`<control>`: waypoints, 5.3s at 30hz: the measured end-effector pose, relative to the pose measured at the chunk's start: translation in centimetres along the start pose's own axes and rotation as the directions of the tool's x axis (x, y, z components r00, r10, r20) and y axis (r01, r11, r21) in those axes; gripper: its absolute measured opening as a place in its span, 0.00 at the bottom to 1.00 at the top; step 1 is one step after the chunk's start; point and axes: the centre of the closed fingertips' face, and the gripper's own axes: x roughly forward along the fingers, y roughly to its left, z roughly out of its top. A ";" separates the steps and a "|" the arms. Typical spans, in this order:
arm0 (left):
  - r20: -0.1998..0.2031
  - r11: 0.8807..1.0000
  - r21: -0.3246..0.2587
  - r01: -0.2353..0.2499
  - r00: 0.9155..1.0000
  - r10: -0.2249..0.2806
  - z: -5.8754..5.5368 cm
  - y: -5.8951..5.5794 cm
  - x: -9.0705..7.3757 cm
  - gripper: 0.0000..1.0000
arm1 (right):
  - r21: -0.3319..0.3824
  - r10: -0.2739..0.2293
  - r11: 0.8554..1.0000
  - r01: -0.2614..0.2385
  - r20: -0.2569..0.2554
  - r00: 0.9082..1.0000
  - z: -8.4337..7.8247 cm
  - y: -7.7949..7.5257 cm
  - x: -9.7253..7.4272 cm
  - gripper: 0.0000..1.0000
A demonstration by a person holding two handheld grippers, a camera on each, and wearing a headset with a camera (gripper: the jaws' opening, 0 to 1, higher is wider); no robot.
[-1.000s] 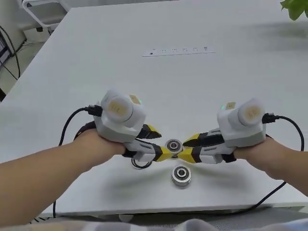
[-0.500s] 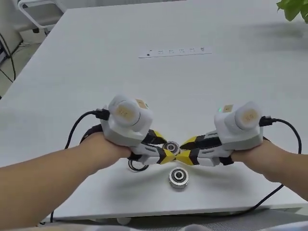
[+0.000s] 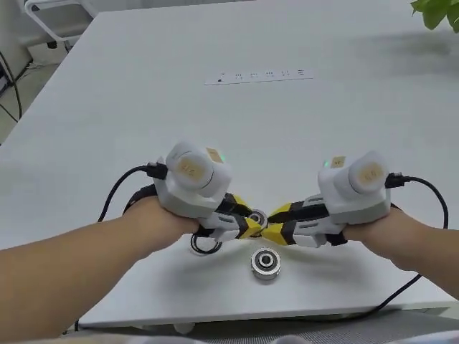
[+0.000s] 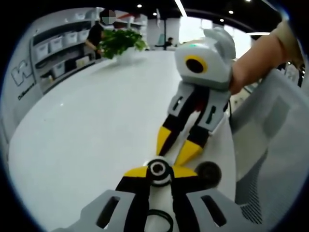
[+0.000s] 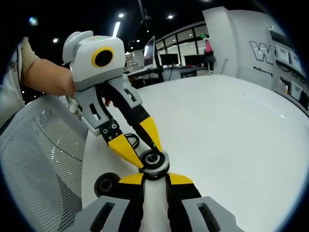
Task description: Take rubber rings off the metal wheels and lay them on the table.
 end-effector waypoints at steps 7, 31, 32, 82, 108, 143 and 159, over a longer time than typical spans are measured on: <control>0.002 1.000 0.016 -0.010 1.000 0.010 -0.1 0.1 0.0 0.14 | 0.002 0.003 1.000 -0.003 -0.004 1.000 -0.1 0.1 -0.1 0.12; -0.004 0.998 0.050 -0.029 1.000 0.029 -0.2 0.1 -0.1 0.13 | 0.221 0.000 0.975 -0.011 0.049 0.999 -0.2 0.0 -0.4 0.00; -0.004 0.998 0.051 -0.027 1.000 0.028 -0.2 0.2 0.0 0.13 | 0.250 -0.001 0.968 -0.014 0.060 0.998 -0.2 0.0 -0.5 0.00; 0.004 0.997 0.042 -0.066 0.998 0.065 0.1 0.0 0.4 0.13 | 0.465 0.036 0.874 -0.142 0.231 0.972 2.7 0.8 -1.2 0.00; 0.032 0.997 0.026 -0.071 0.997 0.070 0.2 0.1 0.3 0.13 | 0.483 -0.005 0.870 -0.103 0.218 0.976 2.3 0.2 -1.5 0.00; 0.112 0.999 0.009 -0.046 0.993 0.044 1.9 -0.8 -5.8 0.40 | 0.460 -0.001 0.880 -0.117 0.248 0.969 3.8 0.4 -2.4 0.00; 0.145 0.997 -0.023 -0.079 0.986 0.081 0.6 -1.7 -10.9 0.53 | 0.439 0.016 0.890 -0.123 0.241 0.970 4.4 0.7 -2.1 0.00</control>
